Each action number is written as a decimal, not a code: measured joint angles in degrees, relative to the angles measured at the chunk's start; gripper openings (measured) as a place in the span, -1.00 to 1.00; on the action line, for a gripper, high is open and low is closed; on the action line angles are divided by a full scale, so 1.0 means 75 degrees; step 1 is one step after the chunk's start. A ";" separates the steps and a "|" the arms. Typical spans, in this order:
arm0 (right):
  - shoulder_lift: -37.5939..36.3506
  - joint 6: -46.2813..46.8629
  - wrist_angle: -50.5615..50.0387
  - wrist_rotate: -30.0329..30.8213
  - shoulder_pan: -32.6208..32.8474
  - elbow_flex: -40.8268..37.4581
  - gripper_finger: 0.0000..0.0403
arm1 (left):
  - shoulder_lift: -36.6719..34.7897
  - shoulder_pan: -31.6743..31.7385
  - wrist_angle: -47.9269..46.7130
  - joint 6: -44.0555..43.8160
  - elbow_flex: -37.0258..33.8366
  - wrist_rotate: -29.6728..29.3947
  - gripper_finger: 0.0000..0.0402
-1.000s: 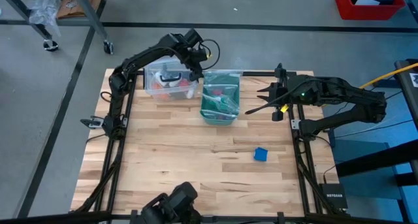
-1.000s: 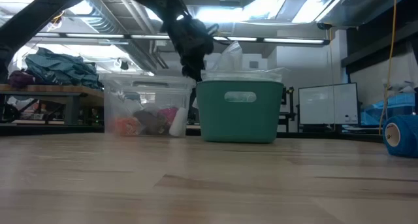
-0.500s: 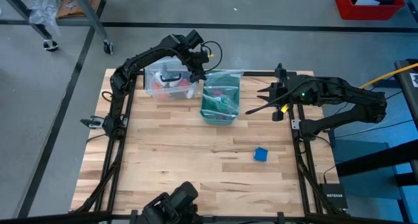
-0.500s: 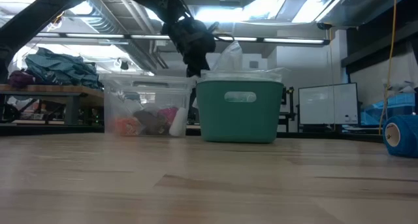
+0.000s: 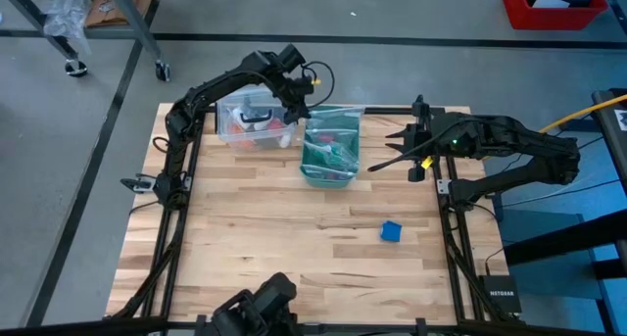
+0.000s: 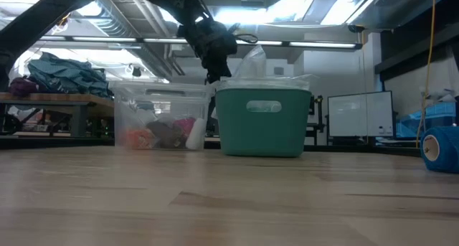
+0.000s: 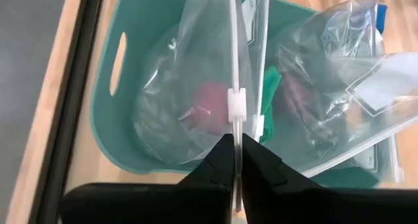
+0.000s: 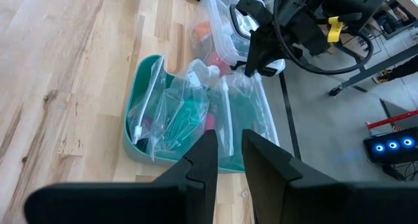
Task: Roll bandage
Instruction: Open the transparent zip bag
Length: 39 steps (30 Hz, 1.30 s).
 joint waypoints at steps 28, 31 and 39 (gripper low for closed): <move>0.1211 -0.0015 0.2609 0.0006 0.0000 0.0000 -0.62 | -0.1989 -0.1184 -0.2481 0.0733 0.2477 -0.1682 -1.00; 0.1294 -0.0008 0.3505 -0.0186 0.0000 0.0000 -0.62 | -0.2305 -0.1558 -0.2683 0.0582 0.2477 -0.1922 -1.00; 0.1578 0.0040 0.5654 -0.1389 0.0003 0.0009 -0.62 | -0.2742 -0.2512 -0.3501 -0.0555 0.2474 -0.2564 -1.00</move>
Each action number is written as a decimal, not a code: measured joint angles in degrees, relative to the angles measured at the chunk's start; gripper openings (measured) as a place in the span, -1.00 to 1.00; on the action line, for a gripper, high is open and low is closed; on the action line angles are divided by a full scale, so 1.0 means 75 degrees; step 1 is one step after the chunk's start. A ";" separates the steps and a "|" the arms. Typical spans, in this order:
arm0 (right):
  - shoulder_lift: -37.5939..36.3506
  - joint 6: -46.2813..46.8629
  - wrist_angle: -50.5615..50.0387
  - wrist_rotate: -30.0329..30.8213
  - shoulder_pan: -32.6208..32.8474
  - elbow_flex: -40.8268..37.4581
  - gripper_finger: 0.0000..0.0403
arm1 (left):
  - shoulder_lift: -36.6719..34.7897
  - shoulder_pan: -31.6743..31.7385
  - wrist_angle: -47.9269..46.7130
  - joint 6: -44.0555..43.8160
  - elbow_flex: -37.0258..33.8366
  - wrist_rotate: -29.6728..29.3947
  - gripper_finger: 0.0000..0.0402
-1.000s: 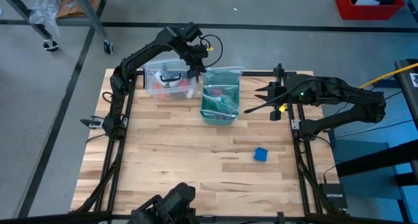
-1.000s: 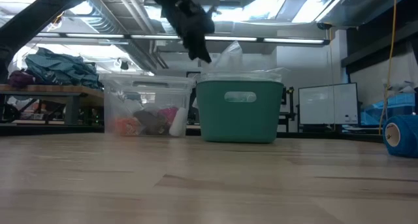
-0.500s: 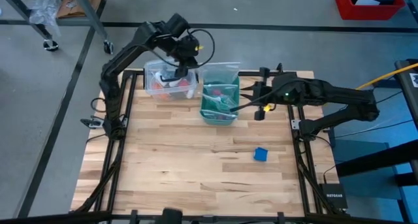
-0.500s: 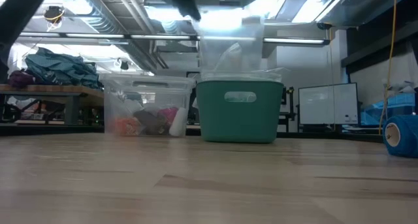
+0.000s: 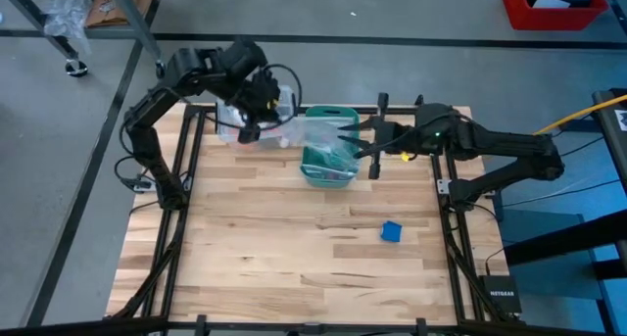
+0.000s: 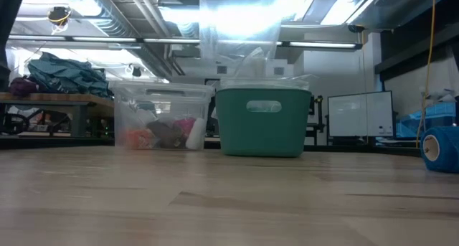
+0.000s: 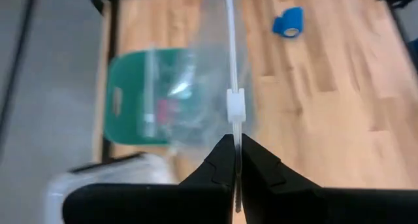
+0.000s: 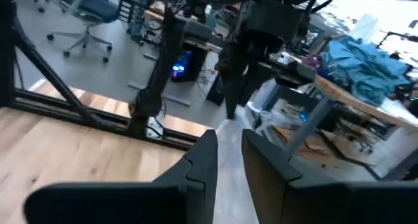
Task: Roll bandage
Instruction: Open the transparent zip bag
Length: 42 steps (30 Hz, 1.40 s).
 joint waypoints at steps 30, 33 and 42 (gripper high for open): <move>0.1936 0.0660 0.1289 -0.1609 0.0106 -0.0012 -0.62 | 0.0029 -0.2177 0.1249 -0.0922 -0.1443 -0.1113 -1.00; 0.1933 0.0660 0.1208 -0.1608 0.0111 -0.0012 -0.62 | 0.0029 -0.2177 0.1453 -0.0913 -0.1443 -0.1110 -1.00; 0.1933 0.0574 0.1112 -0.1336 0.0099 -0.0012 -0.62 | 0.0032 -0.2263 0.1397 -0.0920 -0.1443 -0.1110 -1.00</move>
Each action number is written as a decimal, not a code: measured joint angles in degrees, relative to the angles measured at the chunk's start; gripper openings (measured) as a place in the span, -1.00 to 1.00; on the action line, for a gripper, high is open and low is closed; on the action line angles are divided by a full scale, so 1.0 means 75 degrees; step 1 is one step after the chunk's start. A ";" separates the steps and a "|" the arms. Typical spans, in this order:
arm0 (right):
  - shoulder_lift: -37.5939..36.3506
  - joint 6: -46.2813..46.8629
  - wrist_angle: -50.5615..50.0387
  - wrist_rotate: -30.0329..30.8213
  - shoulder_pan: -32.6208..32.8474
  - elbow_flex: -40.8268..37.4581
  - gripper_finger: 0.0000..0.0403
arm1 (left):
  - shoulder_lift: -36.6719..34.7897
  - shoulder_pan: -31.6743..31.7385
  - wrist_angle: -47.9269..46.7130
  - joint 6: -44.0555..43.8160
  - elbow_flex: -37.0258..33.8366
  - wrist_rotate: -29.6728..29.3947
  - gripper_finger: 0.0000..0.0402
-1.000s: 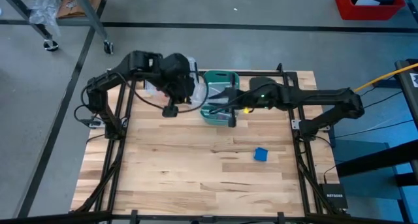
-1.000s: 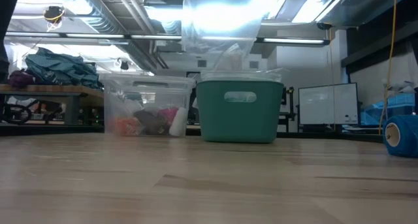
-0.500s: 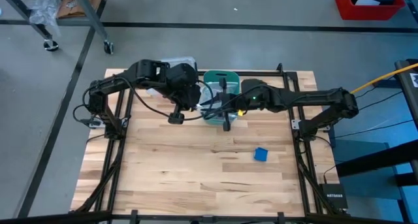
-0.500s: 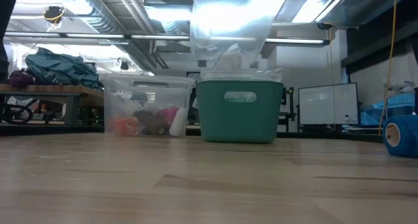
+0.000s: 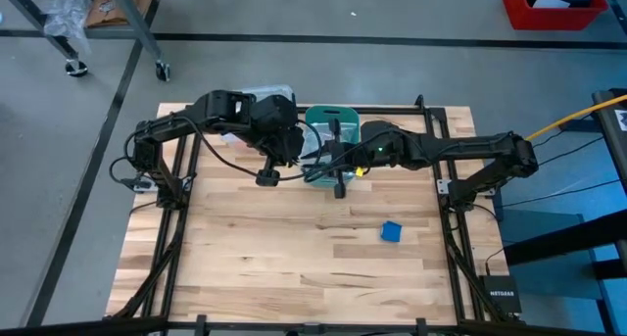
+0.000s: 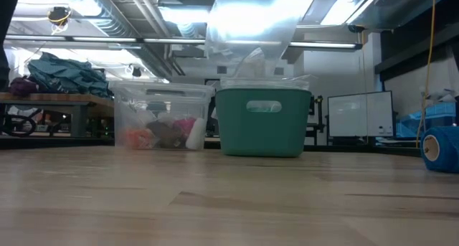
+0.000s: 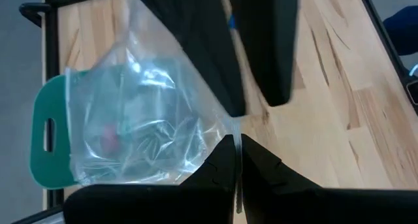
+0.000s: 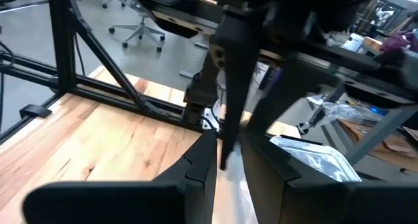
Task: Roll bandage
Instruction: Open the transparent zip bag
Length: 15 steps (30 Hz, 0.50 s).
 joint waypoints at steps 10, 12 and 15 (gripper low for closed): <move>0.0000 -0.0025 -0.0706 0.0011 0.0000 0.0000 -0.62 | 0.0000 -0.0159 0.0008 0.0167 0.0000 0.0008 -1.00; 0.0000 -0.0025 -0.0758 0.0008 0.0003 0.0000 -0.62 | 0.0000 -0.0157 0.0010 0.0172 0.0000 0.0006 -1.00; 0.0000 -0.0028 -0.0764 0.0011 0.0003 0.0000 -0.62 | 0.0000 -0.0157 0.0016 0.0173 0.0000 0.0006 -1.00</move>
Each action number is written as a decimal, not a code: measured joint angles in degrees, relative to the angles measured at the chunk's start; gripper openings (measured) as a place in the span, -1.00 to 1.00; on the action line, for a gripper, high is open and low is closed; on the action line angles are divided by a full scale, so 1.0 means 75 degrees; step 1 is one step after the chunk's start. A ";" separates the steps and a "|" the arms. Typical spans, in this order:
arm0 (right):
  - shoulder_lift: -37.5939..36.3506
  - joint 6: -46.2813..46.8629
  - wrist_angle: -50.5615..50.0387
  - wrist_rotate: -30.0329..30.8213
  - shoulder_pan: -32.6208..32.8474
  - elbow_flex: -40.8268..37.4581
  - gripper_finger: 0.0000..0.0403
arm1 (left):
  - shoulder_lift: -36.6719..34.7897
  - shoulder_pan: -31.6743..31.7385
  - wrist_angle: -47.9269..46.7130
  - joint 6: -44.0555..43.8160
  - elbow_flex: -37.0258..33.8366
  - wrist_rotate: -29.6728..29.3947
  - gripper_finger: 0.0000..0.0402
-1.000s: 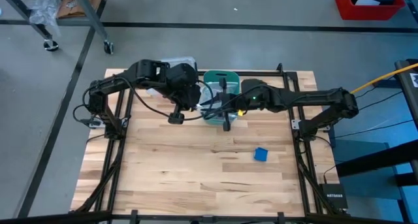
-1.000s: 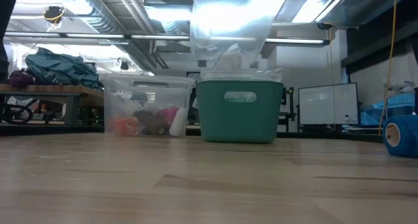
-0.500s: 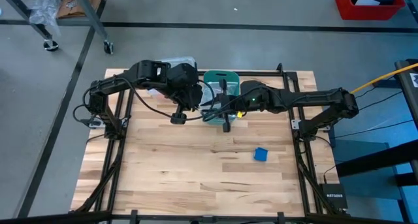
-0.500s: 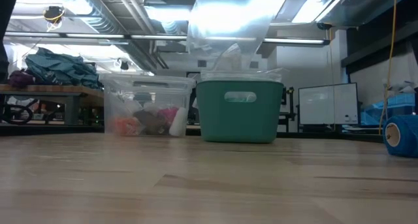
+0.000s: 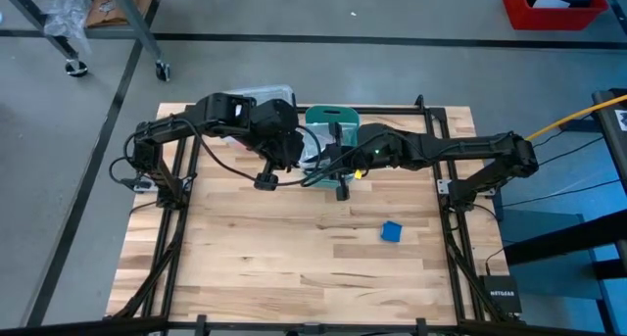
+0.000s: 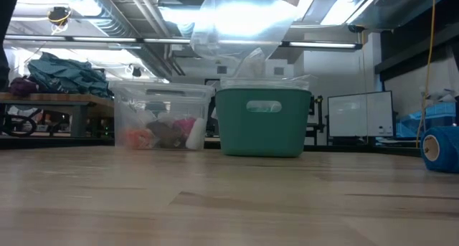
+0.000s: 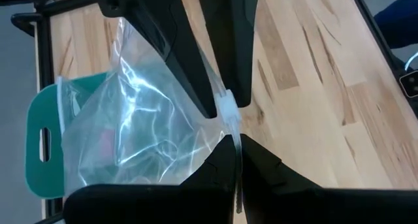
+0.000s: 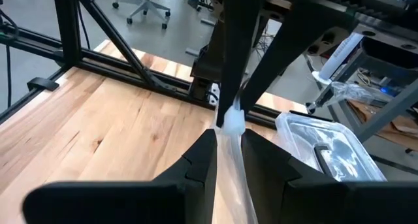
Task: Roll bandage
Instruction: Open the transparent zip bag
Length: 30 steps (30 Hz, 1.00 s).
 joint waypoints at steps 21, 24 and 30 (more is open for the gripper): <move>0.0000 0.0000 0.0224 0.0134 0.0000 0.0000 -0.73 | 0.0000 0.0000 0.0073 0.0028 0.0000 0.0000 -1.00; -0.0001 0.0000 0.0213 0.0133 0.0000 0.0000 -0.86 | 0.0000 0.0002 0.0057 0.0030 0.0000 0.0000 -1.00; -0.0006 0.0002 0.0190 0.0128 0.0000 0.0000 -0.94 | -0.0003 0.0003 0.0027 0.0031 0.0000 0.0000 -1.00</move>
